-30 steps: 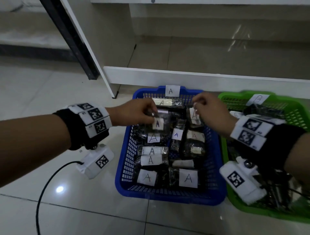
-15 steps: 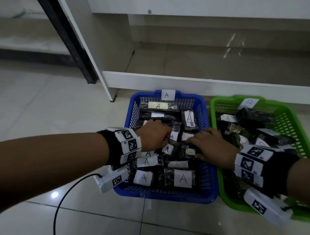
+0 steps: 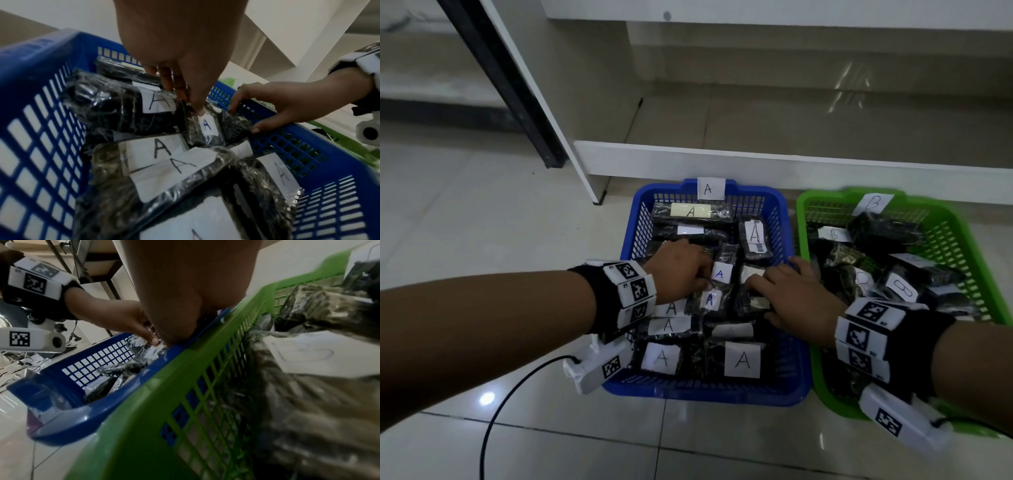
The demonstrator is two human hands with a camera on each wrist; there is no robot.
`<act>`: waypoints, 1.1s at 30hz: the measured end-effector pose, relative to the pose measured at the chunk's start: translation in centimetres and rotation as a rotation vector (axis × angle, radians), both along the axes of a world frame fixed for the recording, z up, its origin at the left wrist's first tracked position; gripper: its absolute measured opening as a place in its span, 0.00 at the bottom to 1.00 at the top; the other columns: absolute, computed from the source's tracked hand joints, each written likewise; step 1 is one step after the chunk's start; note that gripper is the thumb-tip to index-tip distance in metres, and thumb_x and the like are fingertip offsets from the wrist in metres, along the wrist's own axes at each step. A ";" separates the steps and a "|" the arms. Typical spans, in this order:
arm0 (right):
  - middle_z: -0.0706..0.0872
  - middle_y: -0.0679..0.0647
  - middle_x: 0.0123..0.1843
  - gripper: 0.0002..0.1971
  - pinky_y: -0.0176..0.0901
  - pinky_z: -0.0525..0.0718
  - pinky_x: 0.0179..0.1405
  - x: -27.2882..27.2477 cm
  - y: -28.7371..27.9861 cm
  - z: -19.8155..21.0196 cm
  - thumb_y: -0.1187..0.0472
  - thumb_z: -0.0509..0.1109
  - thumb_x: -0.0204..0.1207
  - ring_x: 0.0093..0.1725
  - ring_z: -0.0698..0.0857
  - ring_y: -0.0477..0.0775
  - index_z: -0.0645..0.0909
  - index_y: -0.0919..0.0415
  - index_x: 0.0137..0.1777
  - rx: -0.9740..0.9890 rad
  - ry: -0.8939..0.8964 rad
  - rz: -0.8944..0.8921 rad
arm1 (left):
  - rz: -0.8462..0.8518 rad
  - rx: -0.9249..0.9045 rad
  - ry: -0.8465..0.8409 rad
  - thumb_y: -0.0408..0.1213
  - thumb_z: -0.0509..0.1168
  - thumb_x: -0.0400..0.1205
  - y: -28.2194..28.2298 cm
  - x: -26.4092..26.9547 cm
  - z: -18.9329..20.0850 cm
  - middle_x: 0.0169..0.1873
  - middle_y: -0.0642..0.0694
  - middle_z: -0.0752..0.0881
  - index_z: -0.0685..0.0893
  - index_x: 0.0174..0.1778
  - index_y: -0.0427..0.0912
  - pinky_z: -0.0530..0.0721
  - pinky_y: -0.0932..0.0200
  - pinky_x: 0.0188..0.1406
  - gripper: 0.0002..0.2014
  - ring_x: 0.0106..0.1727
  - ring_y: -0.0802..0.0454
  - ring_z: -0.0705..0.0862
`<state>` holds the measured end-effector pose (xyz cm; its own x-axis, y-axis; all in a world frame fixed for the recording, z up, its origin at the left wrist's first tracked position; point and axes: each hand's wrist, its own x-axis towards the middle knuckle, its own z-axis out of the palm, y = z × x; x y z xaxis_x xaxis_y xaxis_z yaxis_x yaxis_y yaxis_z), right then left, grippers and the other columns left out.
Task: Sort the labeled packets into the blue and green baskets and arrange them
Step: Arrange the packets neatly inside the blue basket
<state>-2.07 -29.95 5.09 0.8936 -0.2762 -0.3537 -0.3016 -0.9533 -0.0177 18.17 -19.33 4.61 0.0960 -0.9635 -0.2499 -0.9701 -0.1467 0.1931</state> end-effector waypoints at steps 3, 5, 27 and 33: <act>0.73 0.54 0.65 0.27 0.59 0.46 0.78 0.1 0.0 0.0 0.54 0.67 0.77 0.69 0.69 0.58 0.61 0.47 0.74 -0.007 -0.005 0.001 | -0.039 -0.009 -0.053 0.53 0.62 0.81 -0.1 0.2 0.0 0.58 0.55 0.80 0.87 0.56 0.56 0.69 0.53 0.58 0.13 0.61 0.50 0.71; 0.72 0.54 0.64 0.28 0.60 0.48 0.77 0.2 0.0 0.0 0.53 0.67 0.76 0.68 0.70 0.59 0.62 0.47 0.74 -0.021 0.001 0.006 | -0.096 0.080 -0.041 0.52 0.61 0.82 -0.2 0.9 0.5 0.66 0.56 0.76 0.83 0.64 0.61 0.65 0.51 0.63 0.15 0.66 0.50 0.68; 0.86 0.46 0.54 0.12 0.55 0.59 0.69 7.3 2.5 -1.0 0.53 0.68 0.78 0.60 0.80 0.53 0.76 0.46 0.61 0.375 -0.198 -0.305 | -0.031 0.063 0.204 0.40 0.72 0.76 1.7 5.4 0.5 0.68 0.47 0.76 0.67 0.75 0.47 0.74 0.55 0.66 0.32 0.67 0.50 0.75; 0.78 0.49 0.62 0.15 0.51 0.61 0.67 7.3 2.9 -1.5 0.48 0.69 0.76 0.68 0.73 0.53 0.78 0.48 0.61 0.179 -0.207 -0.263 | -0.032 0.179 0.236 0.41 0.69 0.79 1.4 5.6 -0.1 0.73 0.46 0.74 0.65 0.78 0.46 0.69 0.56 0.70 0.32 0.72 0.49 0.72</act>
<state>5.20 -27.07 3.54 0.8580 -0.4562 -0.2362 -0.5084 -0.8198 -0.2635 23.73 -17.95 4.51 -0.0147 -0.9038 -0.4277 -0.9063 -0.1686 0.3875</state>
